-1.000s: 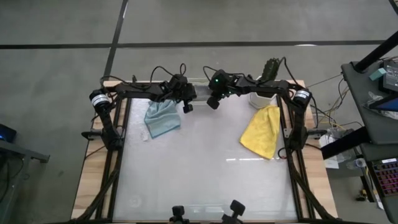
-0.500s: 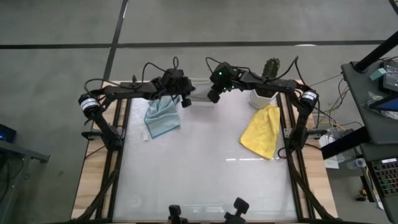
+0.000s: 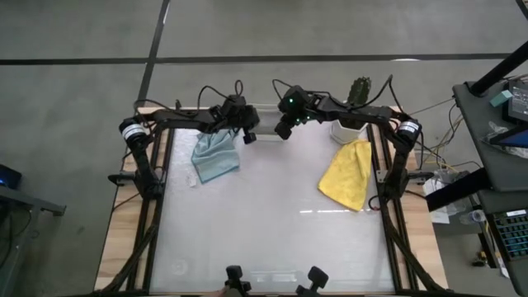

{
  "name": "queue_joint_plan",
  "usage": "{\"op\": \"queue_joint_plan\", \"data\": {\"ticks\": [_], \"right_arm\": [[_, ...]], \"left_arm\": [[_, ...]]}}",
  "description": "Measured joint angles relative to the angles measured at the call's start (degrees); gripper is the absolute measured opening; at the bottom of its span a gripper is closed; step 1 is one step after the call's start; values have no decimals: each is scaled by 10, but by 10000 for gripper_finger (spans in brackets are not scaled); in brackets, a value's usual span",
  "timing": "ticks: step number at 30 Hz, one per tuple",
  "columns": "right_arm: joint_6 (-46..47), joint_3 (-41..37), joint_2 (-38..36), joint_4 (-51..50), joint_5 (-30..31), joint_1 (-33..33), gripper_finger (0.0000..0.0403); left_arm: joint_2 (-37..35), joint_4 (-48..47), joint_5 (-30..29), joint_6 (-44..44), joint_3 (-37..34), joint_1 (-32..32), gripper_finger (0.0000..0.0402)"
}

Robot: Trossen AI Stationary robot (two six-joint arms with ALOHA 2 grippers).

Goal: Fold microfiber towels
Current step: Put the gray cloth into the bin

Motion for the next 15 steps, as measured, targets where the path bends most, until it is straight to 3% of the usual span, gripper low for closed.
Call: {"op": "queue_joint_plan", "data": {"ticks": [7,15], "right_arm": [[6,-10,17,-8,0,1,9],[21,-10,-25,-15,0,1,9]], "left_arm": [[1,-12,-3,-1,0,0,6],[-1,-11,-8,-1,0,0,6]]}}
